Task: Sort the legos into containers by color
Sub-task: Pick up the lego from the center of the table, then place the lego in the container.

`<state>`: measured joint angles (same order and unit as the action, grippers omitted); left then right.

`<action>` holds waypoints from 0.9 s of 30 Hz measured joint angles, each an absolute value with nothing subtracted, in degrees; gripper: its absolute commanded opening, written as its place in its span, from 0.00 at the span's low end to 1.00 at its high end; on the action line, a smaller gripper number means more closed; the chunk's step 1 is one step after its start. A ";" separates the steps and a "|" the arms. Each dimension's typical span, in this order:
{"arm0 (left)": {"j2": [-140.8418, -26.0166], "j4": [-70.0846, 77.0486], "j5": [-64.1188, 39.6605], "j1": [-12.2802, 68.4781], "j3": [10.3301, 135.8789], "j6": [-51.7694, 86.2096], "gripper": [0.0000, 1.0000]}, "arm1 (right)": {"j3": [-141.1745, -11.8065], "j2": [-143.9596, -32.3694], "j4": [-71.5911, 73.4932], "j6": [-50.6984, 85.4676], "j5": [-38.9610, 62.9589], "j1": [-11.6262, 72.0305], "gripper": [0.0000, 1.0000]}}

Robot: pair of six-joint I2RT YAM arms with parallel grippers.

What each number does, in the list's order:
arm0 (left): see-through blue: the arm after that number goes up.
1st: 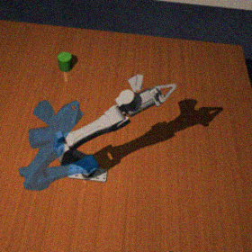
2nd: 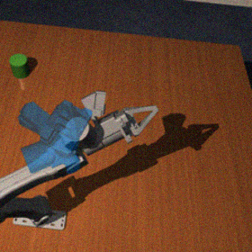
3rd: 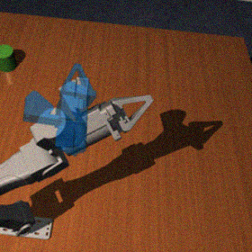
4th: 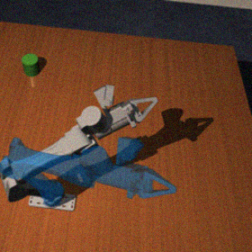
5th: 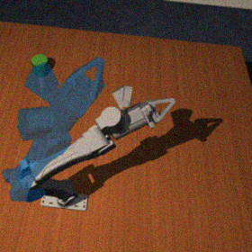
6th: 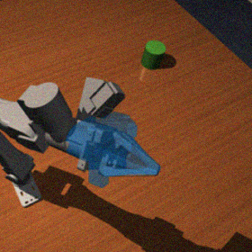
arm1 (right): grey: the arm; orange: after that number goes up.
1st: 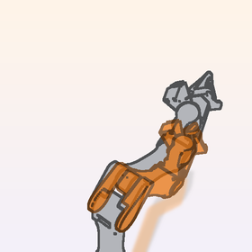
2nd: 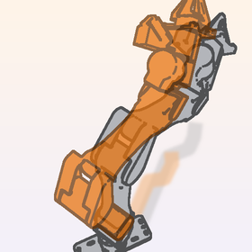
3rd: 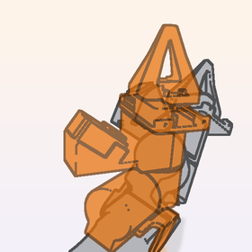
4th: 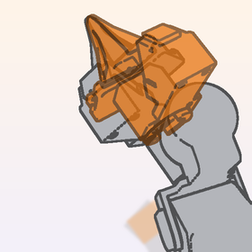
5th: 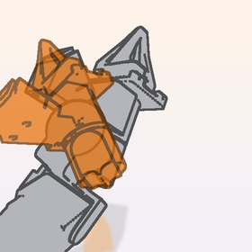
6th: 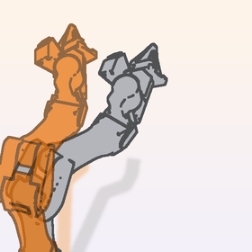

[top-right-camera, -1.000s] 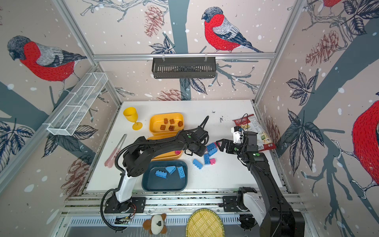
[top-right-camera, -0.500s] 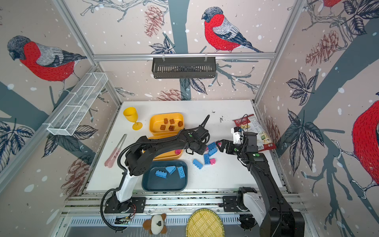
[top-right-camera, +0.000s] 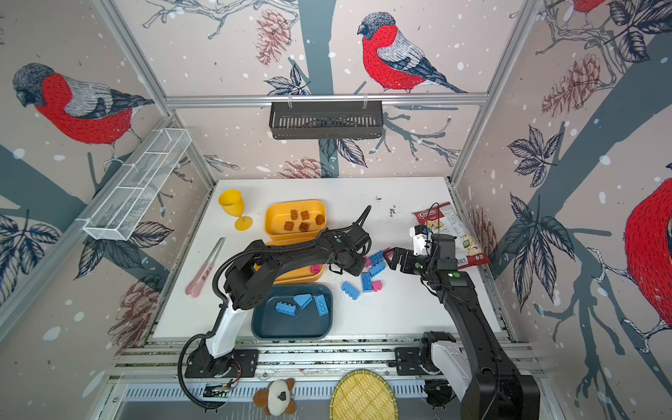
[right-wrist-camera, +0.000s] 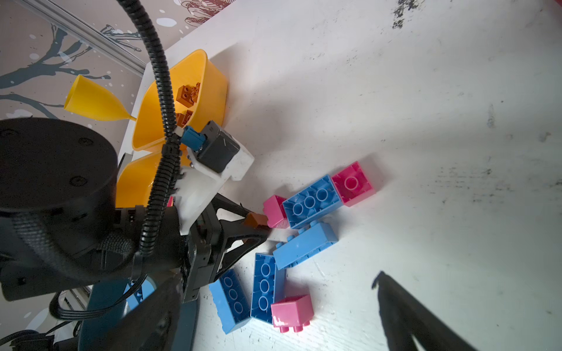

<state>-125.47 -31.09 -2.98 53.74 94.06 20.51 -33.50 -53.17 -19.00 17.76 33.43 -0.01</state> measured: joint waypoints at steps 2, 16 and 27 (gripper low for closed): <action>-125.82 -30.98 -3.09 53.71 94.41 20.53 0.30 | -33.50 -53.17 -18.98 17.76 33.45 -0.01 0.99; -119.90 -34.94 -2.13 50.65 94.56 19.46 0.10 | -33.50 -53.56 -17.85 17.87 35.22 -0.01 0.99; -113.40 -36.97 4.78 32.56 95.94 15.99 0.12 | -33.32 -55.99 -11.14 21.28 39.99 5.02 1.00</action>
<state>-113.40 -36.97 4.78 32.56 95.94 15.99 -33.32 -55.99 -11.14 21.28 39.99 5.02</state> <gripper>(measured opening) 0.264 0.996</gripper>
